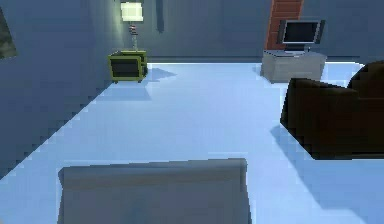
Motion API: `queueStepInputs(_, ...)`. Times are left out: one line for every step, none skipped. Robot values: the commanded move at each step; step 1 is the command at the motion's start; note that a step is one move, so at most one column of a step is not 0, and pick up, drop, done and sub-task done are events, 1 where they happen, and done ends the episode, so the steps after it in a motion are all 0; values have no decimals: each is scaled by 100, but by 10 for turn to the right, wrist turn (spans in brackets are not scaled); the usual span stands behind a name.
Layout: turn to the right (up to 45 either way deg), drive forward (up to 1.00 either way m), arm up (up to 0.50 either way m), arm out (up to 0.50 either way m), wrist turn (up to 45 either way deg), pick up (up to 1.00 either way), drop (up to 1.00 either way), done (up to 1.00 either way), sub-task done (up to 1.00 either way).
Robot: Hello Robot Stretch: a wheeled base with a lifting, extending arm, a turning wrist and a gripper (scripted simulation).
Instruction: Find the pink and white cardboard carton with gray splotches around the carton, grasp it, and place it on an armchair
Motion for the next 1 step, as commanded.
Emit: queueStepInputs(-30, 0, 0, 0, 0, 0, 0, 0, 0)
